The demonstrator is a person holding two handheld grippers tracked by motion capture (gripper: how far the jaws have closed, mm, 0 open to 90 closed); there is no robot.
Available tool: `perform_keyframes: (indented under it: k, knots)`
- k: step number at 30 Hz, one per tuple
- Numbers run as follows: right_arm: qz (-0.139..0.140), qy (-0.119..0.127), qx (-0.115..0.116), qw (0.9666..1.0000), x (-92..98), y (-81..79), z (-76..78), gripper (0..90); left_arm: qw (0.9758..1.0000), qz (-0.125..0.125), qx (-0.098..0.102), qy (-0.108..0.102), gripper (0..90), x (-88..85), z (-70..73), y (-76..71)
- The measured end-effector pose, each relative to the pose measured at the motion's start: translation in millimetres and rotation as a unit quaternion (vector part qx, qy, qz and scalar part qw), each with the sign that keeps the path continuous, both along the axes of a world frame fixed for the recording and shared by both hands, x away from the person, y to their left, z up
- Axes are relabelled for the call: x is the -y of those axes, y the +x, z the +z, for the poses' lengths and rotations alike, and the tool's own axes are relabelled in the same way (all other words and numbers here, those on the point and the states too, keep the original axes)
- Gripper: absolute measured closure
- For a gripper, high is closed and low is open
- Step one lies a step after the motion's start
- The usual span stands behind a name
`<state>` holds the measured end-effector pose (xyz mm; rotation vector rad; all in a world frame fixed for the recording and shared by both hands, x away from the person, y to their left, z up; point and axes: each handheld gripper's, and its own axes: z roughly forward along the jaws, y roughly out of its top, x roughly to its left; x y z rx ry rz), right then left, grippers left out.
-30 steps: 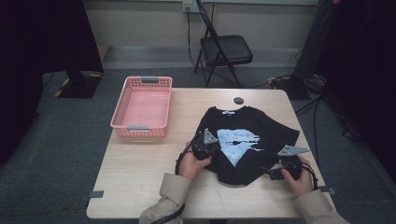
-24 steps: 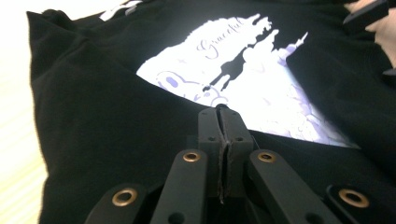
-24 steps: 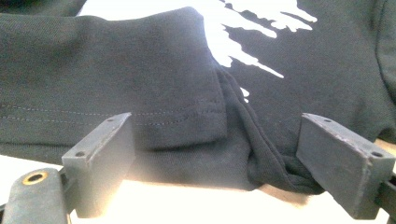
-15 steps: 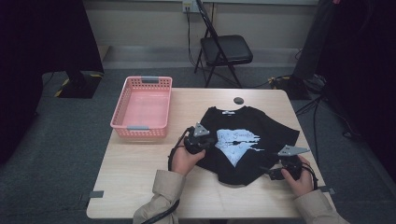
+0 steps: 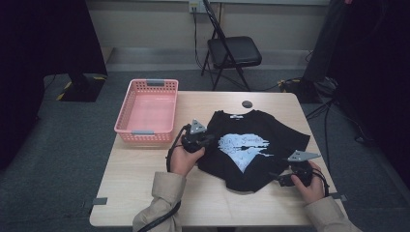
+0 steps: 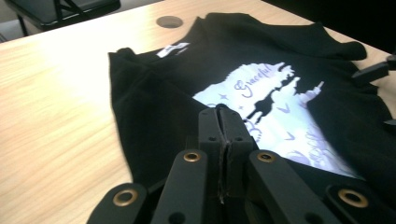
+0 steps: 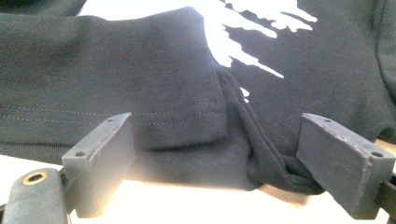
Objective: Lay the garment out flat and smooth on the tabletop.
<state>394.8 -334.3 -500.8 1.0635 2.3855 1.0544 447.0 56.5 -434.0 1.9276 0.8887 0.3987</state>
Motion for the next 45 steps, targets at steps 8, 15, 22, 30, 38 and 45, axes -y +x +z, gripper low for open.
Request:
perform_keyframes:
  k: [8,15,22,30,38,45]
  knots:
    - [0.0,0.0,0.0,1.0,0.0,0.0,0.0,11.6,0.9995,0.025,0.011,-0.017,88.7,-17.4,8.6,4.5]
    - [0.0,0.0,0.0,1.0,0.0,0.0,0.0,11.6,0.9989,0.041,0.013,-0.016,88.8,-31.4,15.8,8.2]
    - [0.0,0.0,0.0,1.0,0.0,0.0,0.0,11.6,0.998,0.059,0.016,-0.012,88.7,-46.7,22.1,15.0]
    - [0.0,0.0,0.0,1.0,0.0,0.0,0.0,11.6,0.9957,0.092,0.011,0.001,88.7,-69.6,22.8,29.5]
    - [0.0,0.0,0.0,1.0,0.0,0.0,0.0,11.5,0.9897,0.142,0.012,0.014,87.3,-96.5,17.4,40.2]
    - [0.0,0.0,0.0,1.0,0.0,0.0,0.0,11.6,0.9833,0.18,0.025,-0.003,56.6,-115.0,14.8,25.8]
